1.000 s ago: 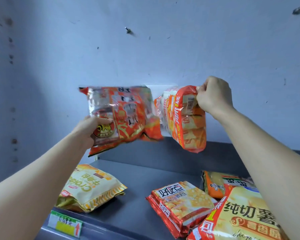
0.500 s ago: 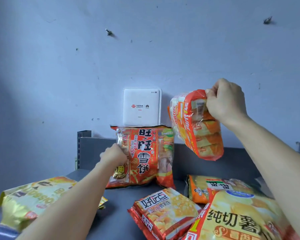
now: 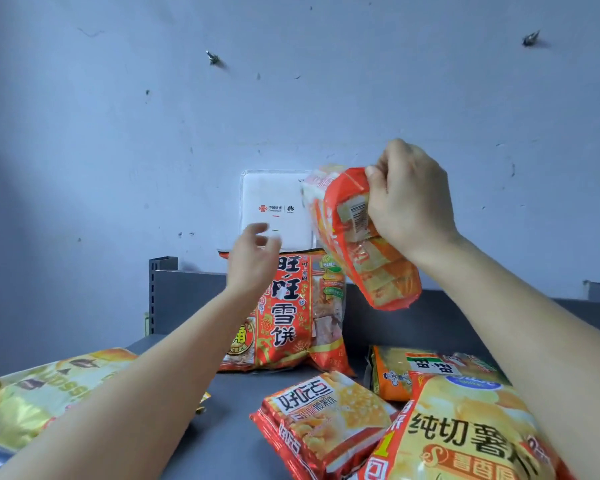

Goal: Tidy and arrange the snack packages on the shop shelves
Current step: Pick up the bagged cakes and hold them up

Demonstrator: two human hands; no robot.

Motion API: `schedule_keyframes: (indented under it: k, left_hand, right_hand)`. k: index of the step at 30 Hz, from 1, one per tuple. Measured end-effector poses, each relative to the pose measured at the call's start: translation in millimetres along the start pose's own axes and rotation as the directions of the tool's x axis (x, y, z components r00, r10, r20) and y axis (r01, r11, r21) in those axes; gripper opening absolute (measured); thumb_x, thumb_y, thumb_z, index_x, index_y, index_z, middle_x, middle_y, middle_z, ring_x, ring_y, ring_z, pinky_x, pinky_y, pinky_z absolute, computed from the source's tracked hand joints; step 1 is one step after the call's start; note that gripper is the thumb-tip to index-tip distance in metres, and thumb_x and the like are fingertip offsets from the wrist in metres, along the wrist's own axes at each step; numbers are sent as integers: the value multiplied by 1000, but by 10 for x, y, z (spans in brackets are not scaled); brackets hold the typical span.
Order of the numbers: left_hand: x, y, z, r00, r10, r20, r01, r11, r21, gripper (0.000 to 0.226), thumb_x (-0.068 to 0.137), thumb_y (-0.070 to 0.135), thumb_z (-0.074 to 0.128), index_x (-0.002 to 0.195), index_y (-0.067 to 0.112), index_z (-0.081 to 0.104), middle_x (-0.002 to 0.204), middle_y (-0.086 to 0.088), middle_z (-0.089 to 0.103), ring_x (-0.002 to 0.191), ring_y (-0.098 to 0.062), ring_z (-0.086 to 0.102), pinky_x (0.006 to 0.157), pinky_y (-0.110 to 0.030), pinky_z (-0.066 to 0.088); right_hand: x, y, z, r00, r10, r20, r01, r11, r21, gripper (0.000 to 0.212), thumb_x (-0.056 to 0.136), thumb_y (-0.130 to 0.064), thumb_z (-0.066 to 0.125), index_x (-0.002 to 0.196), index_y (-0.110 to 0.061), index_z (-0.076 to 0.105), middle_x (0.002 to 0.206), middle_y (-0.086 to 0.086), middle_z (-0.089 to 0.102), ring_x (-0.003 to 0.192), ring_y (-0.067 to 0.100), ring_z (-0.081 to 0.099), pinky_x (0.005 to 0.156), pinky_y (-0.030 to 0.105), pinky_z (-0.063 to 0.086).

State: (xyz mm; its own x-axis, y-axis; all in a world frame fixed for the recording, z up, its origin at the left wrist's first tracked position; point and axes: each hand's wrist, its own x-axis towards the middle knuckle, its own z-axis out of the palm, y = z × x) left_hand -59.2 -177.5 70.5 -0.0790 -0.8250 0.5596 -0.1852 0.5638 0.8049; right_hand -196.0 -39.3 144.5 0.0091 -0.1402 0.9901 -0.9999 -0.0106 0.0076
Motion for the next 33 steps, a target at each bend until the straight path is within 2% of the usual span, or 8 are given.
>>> schedule_keyframes:
  k: [2, 5, 11, 17, 21, 23, 27, 33]
  left_hand:
    - [-102, 364, -12, 955, -180, 235, 266, 870, -415, 56, 91, 61, 47, 114, 12, 61, 99, -8, 69, 82, -23, 66, 69, -34, 56]
    - [-108, 569, -106, 838, -226, 497, 492, 708, -507, 76, 71, 77, 58, 108, 11, 67, 91, -10, 74, 80, -25, 72, 72, -44, 60]
    - [-119, 356, -224, 875, -272, 401, 471, 666, -578, 47, 74, 24, 70, 118, 8, 64, 91, -10, 71, 75, -25, 66, 73, -36, 55]
    - [-294, 252, -399, 913, -186, 363, 370, 754, -543, 45, 63, 11, 67, 107, 8, 64, 82, -10, 72, 66, -25, 68, 63, -35, 59]
    - [-432, 225, -418, 916, -124, 382, 351, 710, -611, 42, 56, 10, 61, 97, 8, 68, 84, -12, 72, 69, -26, 68, 70, -39, 58]
    - [-473, 212, -406, 919, -94, 384, 336, 694, -636, 52, 48, 10, 63, 100, 8, 67, 88, -13, 71, 73, -28, 68, 74, -42, 57]
    - [-571, 249, -354, 932, -11, 361, 257, 723, -641, 57, 51, 11, 68, 108, 11, 65, 95, -12, 70, 83, -27, 68, 76, -42, 58]
    - [-695, 269, -279, 964, 11, 267, 154, 795, -586, 68, 64, 22, 74, 130, 19, 55, 119, -11, 68, 113, -24, 63, 91, -44, 49]
  right_hand:
    - [-86, -124, 78, 986, -166, 2, 166, 985, 37, 13, 91, -10, 54, 81, -8, 46, 80, 12, 53, 66, 28, 49, 59, 29, 25]
    - [-331, -228, 216, 891, -451, 46, 453, 889, -66, 23, 70, -3, 74, 79, -6, 52, 74, 13, 57, 54, 31, 55, 48, 34, 35]
    - [-615, -230, 298, 733, -676, 70, 669, 736, 106, 13, 88, -15, 54, 79, -8, 59, 74, 6, 57, 64, 23, 58, 45, 31, 49]
    - [-456, 80, 296, 960, 90, 266, -172, 938, 303, 43, 80, -44, 72, 110, -17, 55, 110, -3, 55, 104, 15, 54, 79, 27, 45]
    - [-355, 347, 243, 525, 314, 791, -842, 324, 431, 112, 59, -42, 83, 150, -20, 20, 146, 10, 41, 127, 25, 48, 104, 47, 40]
    - [-402, 471, 221, 426, 107, 898, -904, 100, 417, 100, 59, -38, 81, 145, -17, 34, 127, 11, 62, 111, 29, 63, 98, 53, 46]
    - [-461, 536, 129, 555, 140, 820, -827, -11, 562, 66, 63, -24, 79, 125, -15, 56, 106, 14, 72, 94, 35, 70, 85, 53, 55]
    - [-485, 628, -224, 651, 325, 685, -742, 83, 666, 64, 59, -28, 84, 118, -23, 60, 106, 12, 71, 87, 31, 72, 77, 52, 58]
